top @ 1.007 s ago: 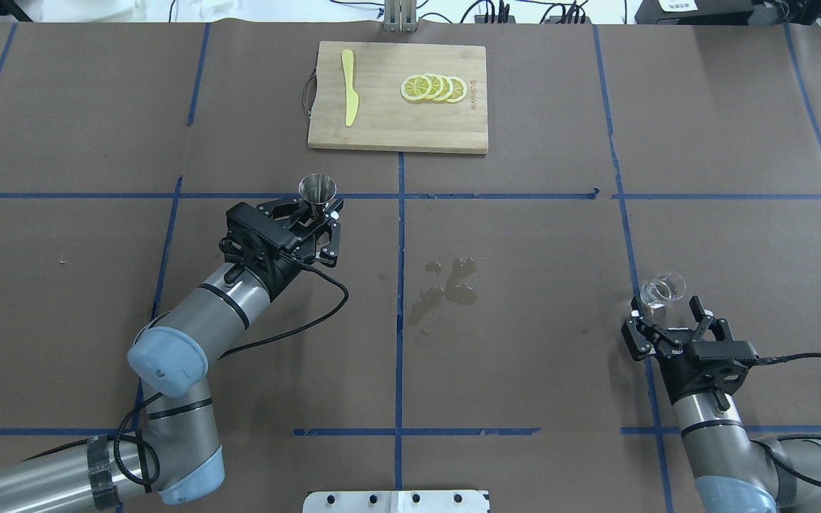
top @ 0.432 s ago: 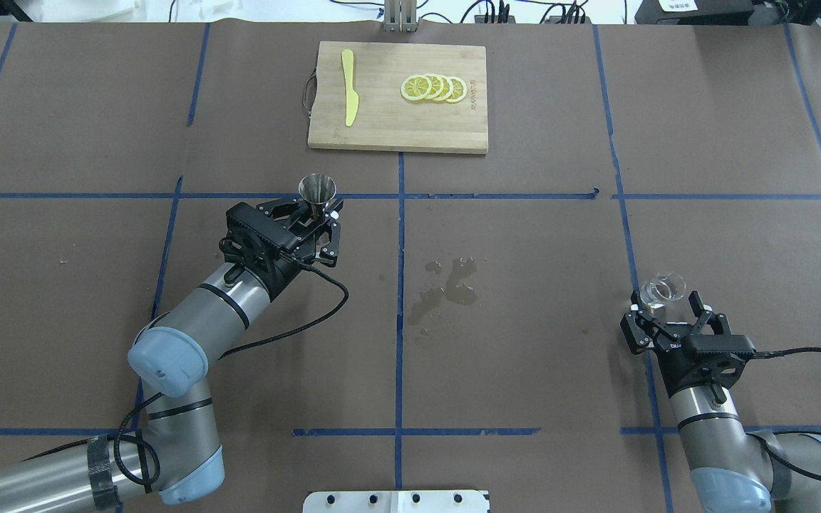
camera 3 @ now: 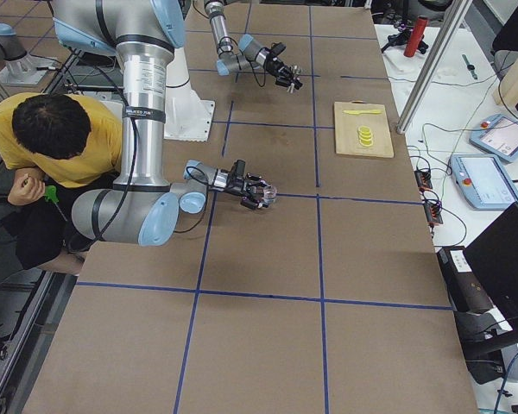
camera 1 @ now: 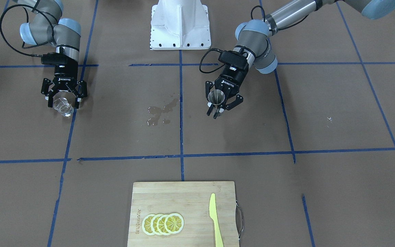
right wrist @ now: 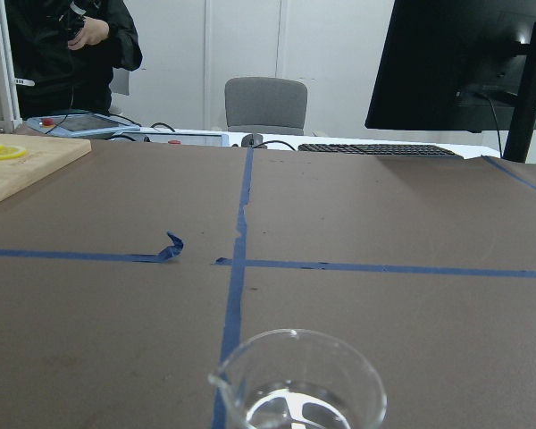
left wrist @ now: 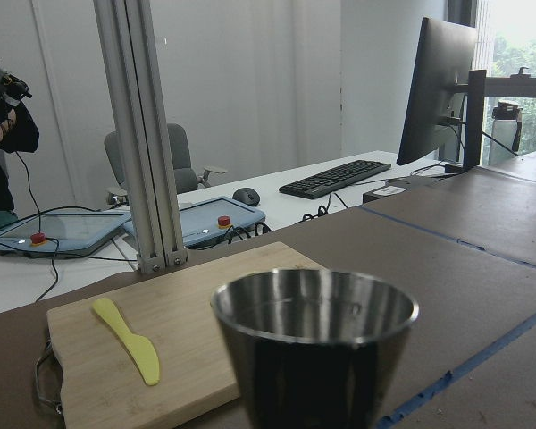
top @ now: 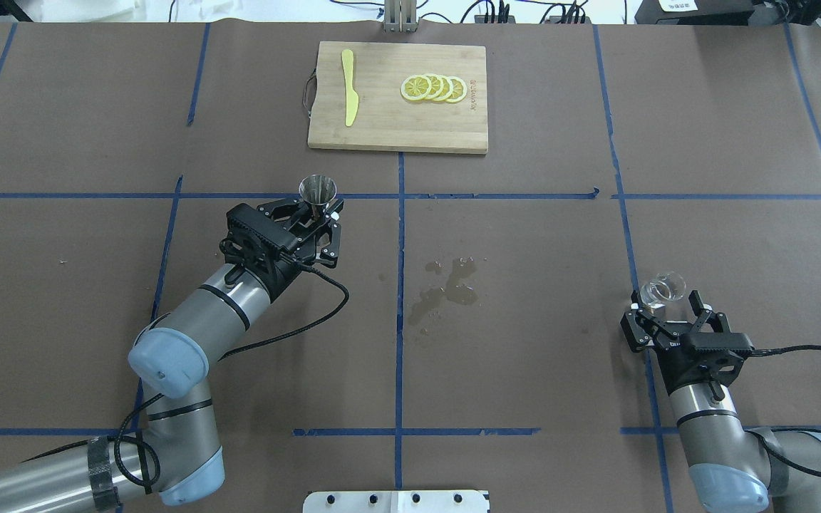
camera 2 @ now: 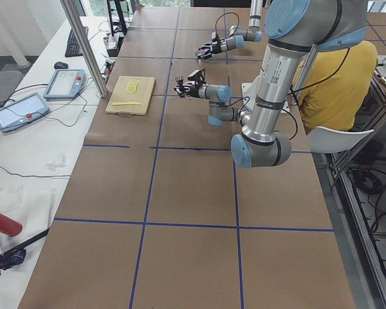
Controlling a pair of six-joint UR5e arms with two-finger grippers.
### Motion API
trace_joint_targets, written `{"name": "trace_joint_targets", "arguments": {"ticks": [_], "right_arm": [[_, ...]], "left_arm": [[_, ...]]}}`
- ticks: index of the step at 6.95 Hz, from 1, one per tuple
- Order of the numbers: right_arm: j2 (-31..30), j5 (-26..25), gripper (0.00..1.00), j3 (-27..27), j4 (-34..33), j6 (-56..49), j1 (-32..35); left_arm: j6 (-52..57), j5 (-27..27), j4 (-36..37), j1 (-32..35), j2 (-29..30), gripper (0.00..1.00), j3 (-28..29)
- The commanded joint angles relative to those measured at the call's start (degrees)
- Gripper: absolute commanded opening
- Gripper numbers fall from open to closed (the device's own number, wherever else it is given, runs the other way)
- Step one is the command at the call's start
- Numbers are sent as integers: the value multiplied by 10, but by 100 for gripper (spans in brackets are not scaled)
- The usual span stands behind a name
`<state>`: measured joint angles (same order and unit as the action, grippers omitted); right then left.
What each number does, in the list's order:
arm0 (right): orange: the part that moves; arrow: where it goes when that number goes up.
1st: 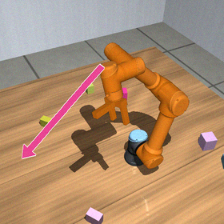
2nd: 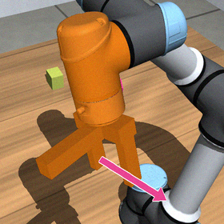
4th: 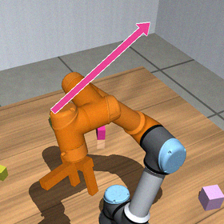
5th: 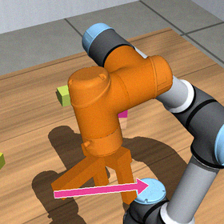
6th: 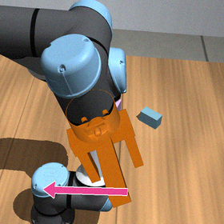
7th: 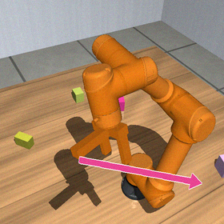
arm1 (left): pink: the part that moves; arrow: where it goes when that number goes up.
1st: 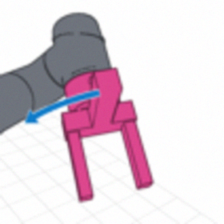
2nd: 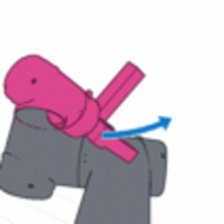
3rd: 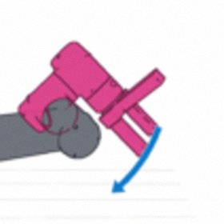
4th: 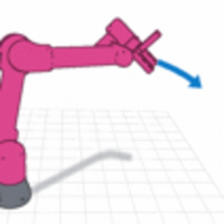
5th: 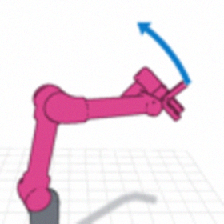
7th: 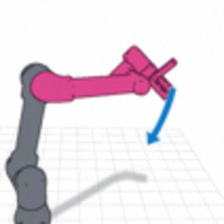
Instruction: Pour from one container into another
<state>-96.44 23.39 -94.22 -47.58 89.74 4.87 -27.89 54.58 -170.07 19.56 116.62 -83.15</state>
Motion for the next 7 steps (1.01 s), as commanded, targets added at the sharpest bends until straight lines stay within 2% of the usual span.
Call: {"name": "trace_joint_targets", "arguments": {"ticks": [1,7], "right_arm": [[4,6,98,4,0,0,3],[8,6,96,10,-1,-11,8]], "left_arm": [[0,-1,0,0,-1,0,0],[1,-1,0,-2,-1,0,1]]}}
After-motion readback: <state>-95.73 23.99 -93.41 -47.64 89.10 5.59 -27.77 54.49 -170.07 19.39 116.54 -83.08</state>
